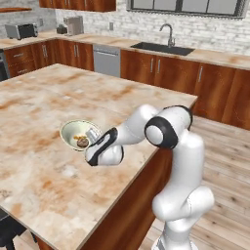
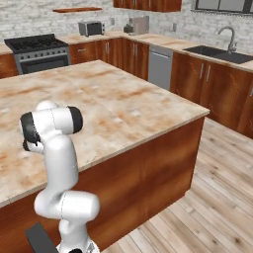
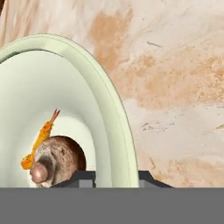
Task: The microwave is finished heating the shrimp and mushroom. Take the bowl containing the food and place it on the dining counter.
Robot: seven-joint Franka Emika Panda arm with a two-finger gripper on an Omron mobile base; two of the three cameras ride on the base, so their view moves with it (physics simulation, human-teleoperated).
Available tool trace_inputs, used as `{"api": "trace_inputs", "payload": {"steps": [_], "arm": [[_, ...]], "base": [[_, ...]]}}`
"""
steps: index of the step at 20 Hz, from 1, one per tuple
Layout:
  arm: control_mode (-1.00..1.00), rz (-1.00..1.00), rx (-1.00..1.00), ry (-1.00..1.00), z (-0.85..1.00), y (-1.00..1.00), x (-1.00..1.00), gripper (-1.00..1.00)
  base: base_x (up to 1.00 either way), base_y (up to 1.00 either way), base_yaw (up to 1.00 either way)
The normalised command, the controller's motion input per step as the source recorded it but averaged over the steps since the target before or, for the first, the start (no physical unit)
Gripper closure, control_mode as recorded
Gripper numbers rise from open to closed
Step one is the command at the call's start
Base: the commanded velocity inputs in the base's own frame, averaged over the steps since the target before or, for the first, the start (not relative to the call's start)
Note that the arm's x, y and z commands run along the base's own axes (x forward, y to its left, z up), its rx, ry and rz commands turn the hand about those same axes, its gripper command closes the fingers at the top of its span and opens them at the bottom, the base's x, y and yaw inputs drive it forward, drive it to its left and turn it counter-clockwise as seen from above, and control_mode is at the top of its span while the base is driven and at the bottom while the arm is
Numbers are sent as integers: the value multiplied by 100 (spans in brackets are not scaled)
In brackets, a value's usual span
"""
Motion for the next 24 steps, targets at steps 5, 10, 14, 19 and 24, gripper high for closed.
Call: {"api": "trace_inputs", "payload": {"steps": [5, 10, 14, 19, 24], "arm": [[-100, -13, 0, 0, 100, 1, -19, -100], [-100, -11, 0, -4, 100, 0, -69, -100], [-100, -7, 0, -11, 100, 5, -74, -100], [-100, -1, -1, -8, 100, 9, -83, -100], [-100, 1, -11, 0, 100, 19, -95, -100]], "base": [[0, 0, 0], [0, 0, 0], [0, 0, 0], [0, 0, 0], [0, 0, 0]]}}
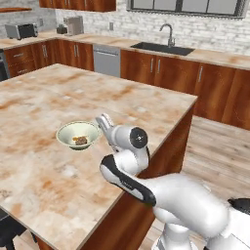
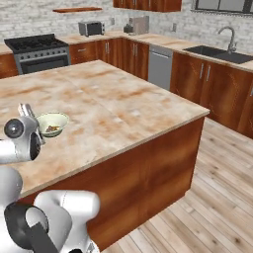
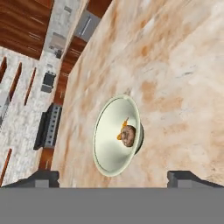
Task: The microwave is finished heating the shrimp and mushroom. Take the bowl containing the food and place it on the dining counter.
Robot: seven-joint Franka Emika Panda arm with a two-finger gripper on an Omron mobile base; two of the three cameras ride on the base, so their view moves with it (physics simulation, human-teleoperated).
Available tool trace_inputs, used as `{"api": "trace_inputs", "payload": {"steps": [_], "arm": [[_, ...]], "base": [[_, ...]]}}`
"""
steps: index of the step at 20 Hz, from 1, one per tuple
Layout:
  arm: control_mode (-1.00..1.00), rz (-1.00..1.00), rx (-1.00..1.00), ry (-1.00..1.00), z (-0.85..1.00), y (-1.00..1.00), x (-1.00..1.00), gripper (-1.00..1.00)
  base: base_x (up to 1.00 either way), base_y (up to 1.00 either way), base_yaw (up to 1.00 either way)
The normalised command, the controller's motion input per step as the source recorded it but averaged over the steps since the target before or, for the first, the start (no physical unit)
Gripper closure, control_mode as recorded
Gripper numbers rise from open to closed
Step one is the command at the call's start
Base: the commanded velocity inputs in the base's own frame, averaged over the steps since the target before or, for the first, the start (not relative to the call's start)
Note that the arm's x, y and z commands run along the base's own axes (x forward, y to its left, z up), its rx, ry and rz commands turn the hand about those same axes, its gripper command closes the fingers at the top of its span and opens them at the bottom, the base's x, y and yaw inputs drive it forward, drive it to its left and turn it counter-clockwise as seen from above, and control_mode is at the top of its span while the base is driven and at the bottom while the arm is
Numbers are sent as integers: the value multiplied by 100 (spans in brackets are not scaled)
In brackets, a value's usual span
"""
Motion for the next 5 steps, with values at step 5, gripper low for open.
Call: {"api": "trace_inputs", "payload": {"steps": [5], "arm": [[-100, 1, -20, 0, 100, 8, -95, -100]], "base": [[0, 0, 0]]}}
